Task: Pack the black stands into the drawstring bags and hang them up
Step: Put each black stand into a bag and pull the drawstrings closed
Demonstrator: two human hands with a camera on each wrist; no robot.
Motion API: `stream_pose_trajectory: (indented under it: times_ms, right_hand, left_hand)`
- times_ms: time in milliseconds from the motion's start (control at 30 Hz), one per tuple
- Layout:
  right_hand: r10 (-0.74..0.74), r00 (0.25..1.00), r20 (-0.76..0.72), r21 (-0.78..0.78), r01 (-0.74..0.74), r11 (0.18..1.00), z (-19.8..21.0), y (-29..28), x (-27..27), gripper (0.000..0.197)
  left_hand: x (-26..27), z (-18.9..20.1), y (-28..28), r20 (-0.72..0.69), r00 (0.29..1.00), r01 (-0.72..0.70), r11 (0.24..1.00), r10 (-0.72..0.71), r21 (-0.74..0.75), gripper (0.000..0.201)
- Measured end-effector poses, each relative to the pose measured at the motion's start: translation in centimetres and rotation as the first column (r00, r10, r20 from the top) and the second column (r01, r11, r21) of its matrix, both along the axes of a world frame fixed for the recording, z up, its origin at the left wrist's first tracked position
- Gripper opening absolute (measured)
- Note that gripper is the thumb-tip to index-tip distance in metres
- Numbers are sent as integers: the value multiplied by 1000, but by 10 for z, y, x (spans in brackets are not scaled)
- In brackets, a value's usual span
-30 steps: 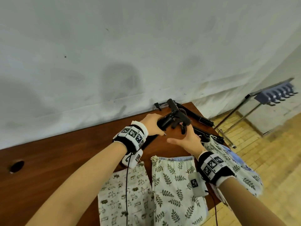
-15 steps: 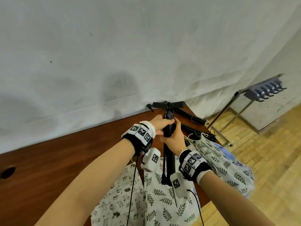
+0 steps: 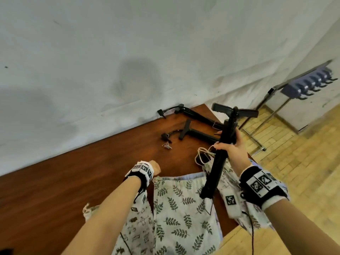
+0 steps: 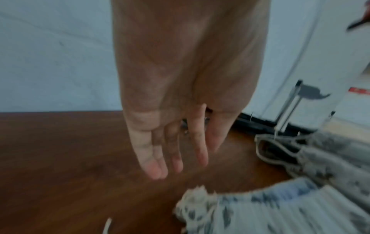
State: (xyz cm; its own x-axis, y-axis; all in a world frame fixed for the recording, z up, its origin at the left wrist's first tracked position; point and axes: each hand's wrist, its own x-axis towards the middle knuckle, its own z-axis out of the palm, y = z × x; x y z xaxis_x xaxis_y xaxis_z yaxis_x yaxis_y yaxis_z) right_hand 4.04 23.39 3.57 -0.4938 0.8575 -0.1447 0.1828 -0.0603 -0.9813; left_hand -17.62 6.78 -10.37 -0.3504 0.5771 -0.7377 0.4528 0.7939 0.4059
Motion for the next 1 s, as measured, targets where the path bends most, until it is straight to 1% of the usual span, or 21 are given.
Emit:
stream_pose_trajectory:
  times_ms: [67,133,233,267,300,367,433,500,567,600,633,700,733,800,900,967,1000]
  right_hand:
    - [12,1000,14,-40,-11,999,-6,10,8,54]
    - [8,998,61,-31,-6,1000,-14,15,14,56]
    - [26,991,132,4,-27,1000,-25,18,19,63]
    - [45,987,157,-2,-46,999,-28,18,18,66]
    - [72,980,184,-6,-72,997,-31,17,16,70]
    - [107,962,253,-2,-110,994,-37,14,13,75]
    - [138,953,269,-13,-140,990,-38,9,9,75]
    - [191,942,278,-29,-191,981,-38,3,5,73]
    - [232,924,304,-28,-235,972,-38,-2,2,73]
    - [250,915,316,-30,-254,967,-38,-4,0,74]
    - [265,909,322,-31,-270,962,-38,-6,-1,73]
    - [289,897,335,-36,-294,955,-36,-8,-2,72]
    - [304,889,342,-37,-311,950,-35,-10,-3,71]
    - [334,869,366,-27,-349,937,-35,-12,-3,74]
    - [368,834,410,-32,-390,920,-36,-14,0,77]
    - [395,816,422,-38,-420,907,-36,-15,1,77]
    - [415,800,434,-39,-443,896,-35,-15,2,77]
  left_hand:
    - [4,-15,1,30,998,52,998,-51,-33,31]
    - [7,-26,2,61,997,55,997,-52,-46,27]
    - [5,-42,5,-4,999,46,998,-46,-41,15]
    - [6,-42,8,-19,999,46,997,-47,-57,12]
    - [6,-41,11,-35,998,44,997,-46,-71,14]
    - [9,-41,13,-87,994,47,990,-59,-133,31]
    - [10,-41,15,-103,989,84,979,-105,-185,45]
    - [10,-40,18,-77,987,122,974,-139,-191,53]
    - [10,-37,19,-69,976,187,959,-205,-211,56]
    - [10,-37,19,-74,969,215,952,-236,-219,53]
    - [10,-37,19,-89,962,235,948,-259,-213,46]
    - [12,-37,16,-165,940,261,941,-298,-213,29]
    - [13,-34,15,-196,931,264,939,-307,-219,25]
    - [18,-32,11,-221,922,273,938,-319,-213,25]
    - [26,-30,10,-219,911,311,931,-349,-192,29]
    - [31,-24,12,-187,924,300,936,-333,-186,27]
    - [34,-18,13,-159,942,267,949,-294,-170,26]
